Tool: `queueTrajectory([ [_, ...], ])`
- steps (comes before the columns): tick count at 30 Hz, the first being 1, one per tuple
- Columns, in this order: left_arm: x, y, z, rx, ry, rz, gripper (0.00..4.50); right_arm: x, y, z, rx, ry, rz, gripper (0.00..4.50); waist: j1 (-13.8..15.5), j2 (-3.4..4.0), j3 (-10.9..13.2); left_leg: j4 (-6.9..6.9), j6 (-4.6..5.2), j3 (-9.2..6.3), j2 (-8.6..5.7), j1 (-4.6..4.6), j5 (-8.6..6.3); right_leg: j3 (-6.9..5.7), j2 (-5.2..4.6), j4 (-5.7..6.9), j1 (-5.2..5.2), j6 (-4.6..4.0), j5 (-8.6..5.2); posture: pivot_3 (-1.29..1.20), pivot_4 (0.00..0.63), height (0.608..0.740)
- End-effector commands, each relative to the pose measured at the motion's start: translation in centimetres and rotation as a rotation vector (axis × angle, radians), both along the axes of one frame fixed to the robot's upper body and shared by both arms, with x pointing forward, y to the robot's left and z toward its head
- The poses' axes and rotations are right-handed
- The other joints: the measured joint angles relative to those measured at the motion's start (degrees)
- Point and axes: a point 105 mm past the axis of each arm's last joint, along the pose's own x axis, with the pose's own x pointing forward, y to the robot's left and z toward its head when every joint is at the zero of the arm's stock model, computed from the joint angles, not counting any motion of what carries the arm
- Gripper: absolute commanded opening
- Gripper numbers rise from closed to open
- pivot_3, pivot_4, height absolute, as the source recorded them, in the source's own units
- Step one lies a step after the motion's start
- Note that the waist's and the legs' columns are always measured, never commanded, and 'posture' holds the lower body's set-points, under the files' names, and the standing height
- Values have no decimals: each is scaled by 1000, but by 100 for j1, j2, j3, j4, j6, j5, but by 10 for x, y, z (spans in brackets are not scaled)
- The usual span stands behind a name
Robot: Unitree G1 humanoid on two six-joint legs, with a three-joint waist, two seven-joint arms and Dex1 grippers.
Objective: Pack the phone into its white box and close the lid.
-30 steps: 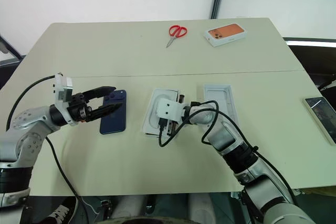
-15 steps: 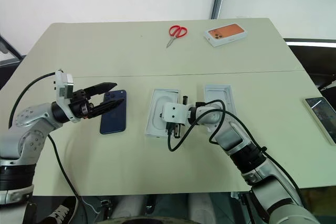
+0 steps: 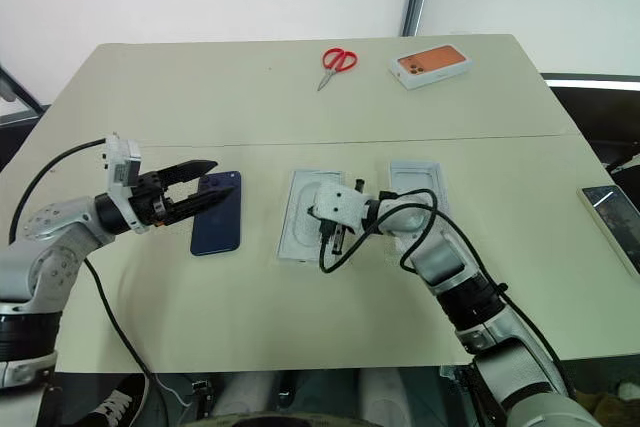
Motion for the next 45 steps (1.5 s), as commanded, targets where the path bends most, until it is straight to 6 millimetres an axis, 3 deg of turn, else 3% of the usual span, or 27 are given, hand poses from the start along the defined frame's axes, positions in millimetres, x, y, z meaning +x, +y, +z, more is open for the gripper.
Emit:
queueTrajectory([
  [1,7,20,7,-7,51,76,3670,6,6,44,119,-80,6,55,-4,0,0,0,0,0,0,0,0,0,0,2,-1,0,0,0,150,740],
  [7,12,47,0,-97,235,163,3670,15,29,52,164,-83,8,55,-47,0,0,-3,0,0,2,0,0,0,1,15,-11,0,-1,0,150,740],
  [9,11,60,-13,-140,376,221,3670,16,53,55,186,-92,37,55,-68,-1,0,-2,-1,1,1,-1,1,1,0,18,-13,0,-1,0,150,740],
  [13,10,77,-22,-216,490,287,3670,14,95,52,162,-112,96,55,-156,-1,0,-4,-13,-4,1,-1,8,1,2,24,-17,0,-1,0,150,740],
  [19,12,84,-40,-240,581,366,3670,19,126,40,52,-109,122,55,-141,-2,-1,-9,-38,-6,-1,-1,23,0,2,26,-20,0,-1,0,150,740],
  [22,4,82,-67,-174,709,387,3670,24,134,23,-82,-90,114,55,-168,-5,-3,-10,-39,-6,-2,-1,23,1,2,28,-23,0,-1,0,150,740],
  [24,1,75,-70,-222,745,356,3670,20,141,20,-87,-56,142,55,-162,-5,-4,-14,-39,-3,-2,-1,23,1,2,35,-31,-1,-1,0,150,740],
  [32,-1,66,-92,-202,858,374,3670,12,148,-3,-156,56,168,55,-142,-1,-15,-14,-40,-3,-4,3,23,1,-1,36,-28,-1,-1,0,150,740],
  [38,-5,54,-102,-171,909,344,3670,10,149,-9,-176,68,166,55,-128,4,-27,-20,-21,-5,-8,44,11,0,-4,33,-8,-1,-1,0,150,740],
  [45,-4,45,-100,-210,908,320,3670,32,130,-1,-212,8,95,55,-102,25,-54,-25,-10,-5,-12,67,3,0,-7,29,12,-1,-1,0,150,740],
])
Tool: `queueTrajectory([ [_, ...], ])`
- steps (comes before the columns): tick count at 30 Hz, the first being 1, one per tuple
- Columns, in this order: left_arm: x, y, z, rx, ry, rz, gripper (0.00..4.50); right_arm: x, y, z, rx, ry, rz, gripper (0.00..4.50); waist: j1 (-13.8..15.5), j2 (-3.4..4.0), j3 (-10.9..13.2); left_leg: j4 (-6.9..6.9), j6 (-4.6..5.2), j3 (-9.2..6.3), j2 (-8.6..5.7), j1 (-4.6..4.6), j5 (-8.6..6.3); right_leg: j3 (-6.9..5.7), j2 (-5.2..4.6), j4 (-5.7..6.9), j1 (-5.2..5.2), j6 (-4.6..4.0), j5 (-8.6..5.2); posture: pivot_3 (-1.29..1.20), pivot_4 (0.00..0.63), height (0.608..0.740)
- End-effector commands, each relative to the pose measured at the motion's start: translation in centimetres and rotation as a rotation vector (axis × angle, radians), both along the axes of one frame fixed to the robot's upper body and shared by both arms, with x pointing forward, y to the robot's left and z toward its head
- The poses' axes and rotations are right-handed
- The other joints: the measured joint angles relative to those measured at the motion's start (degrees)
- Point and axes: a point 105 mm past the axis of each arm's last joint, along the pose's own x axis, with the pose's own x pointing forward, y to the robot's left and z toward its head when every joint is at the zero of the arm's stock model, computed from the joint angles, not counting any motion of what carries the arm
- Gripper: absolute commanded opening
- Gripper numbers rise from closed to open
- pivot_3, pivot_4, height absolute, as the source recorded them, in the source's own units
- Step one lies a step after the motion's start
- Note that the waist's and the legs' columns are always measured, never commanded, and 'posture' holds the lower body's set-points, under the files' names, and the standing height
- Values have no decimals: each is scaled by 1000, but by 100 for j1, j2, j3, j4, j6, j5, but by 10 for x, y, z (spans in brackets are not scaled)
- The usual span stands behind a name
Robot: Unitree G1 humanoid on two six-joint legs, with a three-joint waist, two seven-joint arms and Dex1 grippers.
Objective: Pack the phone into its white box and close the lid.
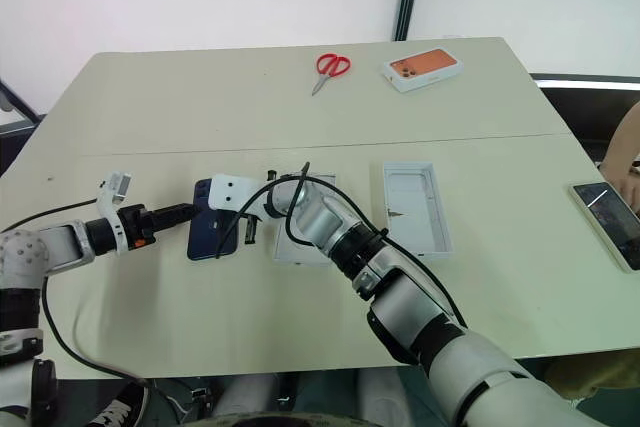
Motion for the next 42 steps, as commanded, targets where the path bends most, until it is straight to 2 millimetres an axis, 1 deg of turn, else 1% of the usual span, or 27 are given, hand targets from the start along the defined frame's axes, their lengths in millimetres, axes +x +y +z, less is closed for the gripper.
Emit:
queueTrajectory([
  [1,-13,-14,-28,-11,123,-44,3670,9,-8,8,-26,-49,-8,55,18,-1,0,1,0,0,0,0,0,0,0,-1,0,0,0,0,150,740],
  [5,-11,-15,-27,3,111,-46,3670,7,-11,5,-39,-44,1,55,3,1,-1,-1,0,1,-3,0,0,1,-3,-2,0,0,0,0,150,740],
  [9,-10,-15,-26,-5,110,-36,3670,0,-8,-5,-49,-7,13,55,9,2,-4,-3,0,0,-2,3,0,1,-2,-2,2,0,0,0,150,740],
  [14,-12,-18,-30,11,115,-50,3670,-14,4,-11,-31,34,56,55,3,13,-11,-9,1,0,-2,12,-1,1,-2,-5,9,0,0,0,150,740],
  [17,-13,-24,-34,-21,138,-57,3670,-18,12,-10,-33,26,72,55,5,21,-23,-10,3,1,-2,18,-2,1,-2,-6,15,0,0,0,150,740],
  [20,-13,-39,-34,-54,150,-80,3670,-26,23,-9,-13,29,100,55,12,27,-44,-10,9,1,-2,21,-6,1,-2,-6,17,0,0,0,150,740],
  [23,-14,-50,-32,-77,166,-104,3670,-26,21,-10,-13,34,95,55,25,32,-57,-10,11,1,-3,22,-8,1,-3,-6,19,0,0,0,150,740],
  [26,-13,-55,-26,-119,167,-108,3670,-24,16,-13,-29,26,89,55,29,32,-59,-9,12,1,-3,22,-9,2,-3,-7,20,0,0,0,150,740],
  [30,-6,-48,-20,-125,139,-65,3670,-21,12,-11,-29,22,79,55,31,32,-59,-8,12,1,-4,22,-10,1,-3,-8,20,0,0,0,150,740],
  [36,-8,-33,-21,-124,146,-24,3670,-18,11,-11,-27,15,68,55,-5,31,-59,-9,9,1,-3,22,-11,1,-3,-9,18,0,0,0,150,740],
  [39,-7,-30,-22,-149,150,-4,2784,-19,11,-12,-28,14,70,0,-25,31,-59,-10,6,1,-2,22,-13,2,-1,-9,16,-1,-1,0,150,740],
  [41,-8,-31,-23,-154,152,-3,1873,-18,10,-12,-32,13,71,0,-28,31,-59,-11,5,1,-1,22,-14,2,-1,-9,15,-1,-1,0,150,740],
  [42,-9,-33,-25,-149,155,-8,1297,-18,9,-12,-33,11,71,0,-27,31,-59,-12,4,1,-1,22,-15,2,-1,-9,14,-1,-1,0,150,740],
])
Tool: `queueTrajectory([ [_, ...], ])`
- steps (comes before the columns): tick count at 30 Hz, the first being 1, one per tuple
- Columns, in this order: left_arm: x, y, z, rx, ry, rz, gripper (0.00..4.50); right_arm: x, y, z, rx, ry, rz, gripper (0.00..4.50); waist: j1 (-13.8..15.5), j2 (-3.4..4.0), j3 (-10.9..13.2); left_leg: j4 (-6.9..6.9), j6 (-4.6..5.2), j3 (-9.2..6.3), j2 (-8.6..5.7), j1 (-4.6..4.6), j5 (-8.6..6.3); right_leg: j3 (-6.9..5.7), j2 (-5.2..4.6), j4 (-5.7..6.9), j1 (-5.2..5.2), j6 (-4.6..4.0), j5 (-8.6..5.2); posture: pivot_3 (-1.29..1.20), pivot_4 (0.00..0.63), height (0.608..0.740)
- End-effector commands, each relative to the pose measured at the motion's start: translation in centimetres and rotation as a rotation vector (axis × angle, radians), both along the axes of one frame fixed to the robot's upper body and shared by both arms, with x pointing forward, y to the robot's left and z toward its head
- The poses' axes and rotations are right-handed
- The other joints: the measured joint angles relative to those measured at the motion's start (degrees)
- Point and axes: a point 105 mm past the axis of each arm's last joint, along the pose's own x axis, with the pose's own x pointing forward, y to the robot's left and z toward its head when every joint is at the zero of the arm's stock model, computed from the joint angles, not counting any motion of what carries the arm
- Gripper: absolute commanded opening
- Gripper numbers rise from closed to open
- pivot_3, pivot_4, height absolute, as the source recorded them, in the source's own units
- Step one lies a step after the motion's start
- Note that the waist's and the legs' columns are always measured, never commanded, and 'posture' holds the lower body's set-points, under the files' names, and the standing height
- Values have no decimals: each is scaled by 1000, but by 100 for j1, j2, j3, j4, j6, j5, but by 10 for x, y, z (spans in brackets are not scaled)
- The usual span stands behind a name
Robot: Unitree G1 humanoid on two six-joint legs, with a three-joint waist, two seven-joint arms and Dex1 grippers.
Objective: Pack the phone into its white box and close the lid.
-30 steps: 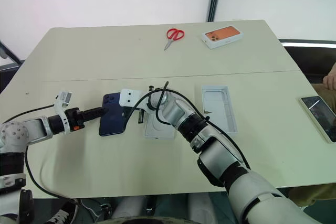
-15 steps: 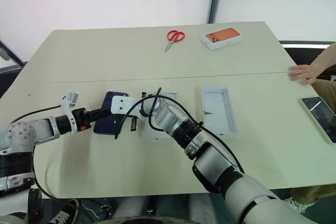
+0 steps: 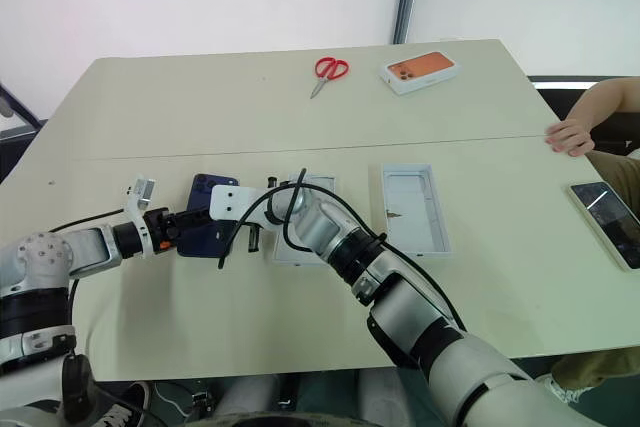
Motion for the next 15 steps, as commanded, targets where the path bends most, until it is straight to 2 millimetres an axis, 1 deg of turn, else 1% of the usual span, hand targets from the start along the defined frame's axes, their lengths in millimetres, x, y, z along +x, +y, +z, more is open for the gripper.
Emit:
queueTrajectory([
  [1,-8,-6,-12,-10,58,-22,872,-5,5,2,7,-12,27,0,6,0,0,0,-1,0,0,0,0,0,0,0,0,0,0,0,150,740],
  [2,-9,-8,-12,-14,61,-24,332,-4,5,2,7,-12,25,0,13,-5,-4,0,-1,-1,0,0,-1,0,0,0,1,0,0,0,150,740],
  [3,-10,-9,-13,-17,64,-29,32,-3,4,2,7,-14,22,0,9,-6,-5,0,-1,-2,0,2,-1,-1,0,-1,4,-1,0,0,150,740],
  [12,-12,-11,-14,-28,69,-28,9,-1,2,3,7,-23,15,0,6,-6,-4,-2,-2,1,1,4,-2,1,1,-3,3,-2,-1,0,150,740],
  [13,-9,-9,-9,-75,42,2,9,2,4,20,128,-1,-10,0,7,-6,-4,-2,-3,1,1,4,-2,1,1,-3,3,-2,-1,0,150,740],
  [15,-6,-6,-1,-130,-17,46,9,4,0,51,332,60,-30,0,33,-8,-3,-2,-3,0,1,3,-2,1,0,-3,4,-2,-1,0,150,740],
])
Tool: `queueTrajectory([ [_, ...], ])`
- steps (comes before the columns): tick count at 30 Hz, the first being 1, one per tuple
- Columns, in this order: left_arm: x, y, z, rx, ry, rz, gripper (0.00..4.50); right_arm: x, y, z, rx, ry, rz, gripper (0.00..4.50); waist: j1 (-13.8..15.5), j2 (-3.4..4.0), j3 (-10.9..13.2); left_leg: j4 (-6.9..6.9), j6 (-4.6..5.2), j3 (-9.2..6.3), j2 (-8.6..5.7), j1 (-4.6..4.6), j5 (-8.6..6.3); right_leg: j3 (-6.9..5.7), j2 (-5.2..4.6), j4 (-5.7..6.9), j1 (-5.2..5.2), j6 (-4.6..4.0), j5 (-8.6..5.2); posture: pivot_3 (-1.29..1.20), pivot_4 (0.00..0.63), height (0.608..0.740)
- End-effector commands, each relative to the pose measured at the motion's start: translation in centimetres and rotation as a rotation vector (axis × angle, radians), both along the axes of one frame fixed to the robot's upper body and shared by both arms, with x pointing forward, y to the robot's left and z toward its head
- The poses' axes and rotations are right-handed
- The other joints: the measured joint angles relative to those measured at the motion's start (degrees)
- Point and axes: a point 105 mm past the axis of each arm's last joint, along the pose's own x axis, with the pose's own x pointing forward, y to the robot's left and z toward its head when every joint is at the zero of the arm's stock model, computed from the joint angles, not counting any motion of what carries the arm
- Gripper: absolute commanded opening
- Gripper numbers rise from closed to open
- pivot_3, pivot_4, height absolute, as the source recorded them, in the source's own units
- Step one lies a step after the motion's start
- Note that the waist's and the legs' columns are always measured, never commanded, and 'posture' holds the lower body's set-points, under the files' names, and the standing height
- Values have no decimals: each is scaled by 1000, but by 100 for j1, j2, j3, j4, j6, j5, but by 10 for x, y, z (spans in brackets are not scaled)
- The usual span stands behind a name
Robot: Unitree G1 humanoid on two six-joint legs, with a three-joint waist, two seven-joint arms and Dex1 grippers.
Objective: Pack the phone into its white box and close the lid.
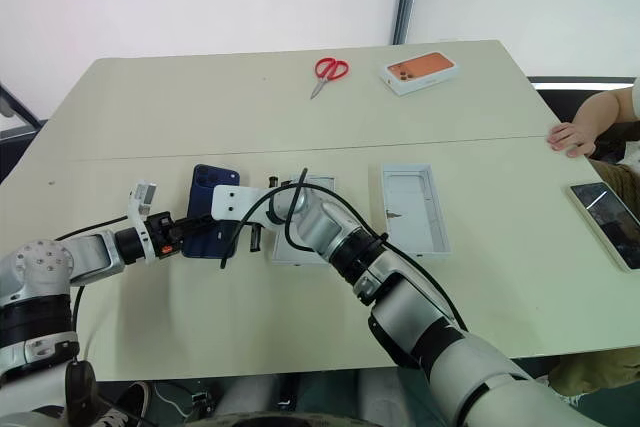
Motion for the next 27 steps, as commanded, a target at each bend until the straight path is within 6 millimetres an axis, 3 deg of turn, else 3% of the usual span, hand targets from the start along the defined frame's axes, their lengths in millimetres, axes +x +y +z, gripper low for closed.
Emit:
queueTrajectory([
  [1,-2,1,-3,-79,2,50,9,0,2,60,340,39,1,0,20,-4,3,1,0,-1,0,-3,0,0,-1,-1,0,0,0,0,150,740],
  [8,1,3,11,-242,-9,82,9,-4,-34,97,574,126,-19,0,26,-7,4,2,2,-1,1,-13,-2,-1,-1,-5,-4,0,0,0,150,740],
  [11,5,7,20,-322,-7,89,9,-14,-54,97,600,166,4,0,25,-10,7,1,2,1,3,-14,-2,-2,1,-8,-3,1,-1,0,150,740],
  [14,5,6,25,-352,-12,69,0,-28,-69,81,565,271,30,861,0,-12,7,8,3,2,4,-41,-2,-2,1,-8,-8,1,-1,0,150,740],
  [21,8,-1,29,-348,-38,59,0,-63,-100,36,282,259,128,4205,-13,-16,10,20,1,6,10,-84,0,-2,5,-5,-47,2,-1,0,150,740],
  [27,7,-11,28,-291,-48,17,0,-71,-113,17,151,220,136,4205,1,-21,13,24,1,6,10,-87,0,-2,4,-6,-47,2,-1,0,150,740],
])
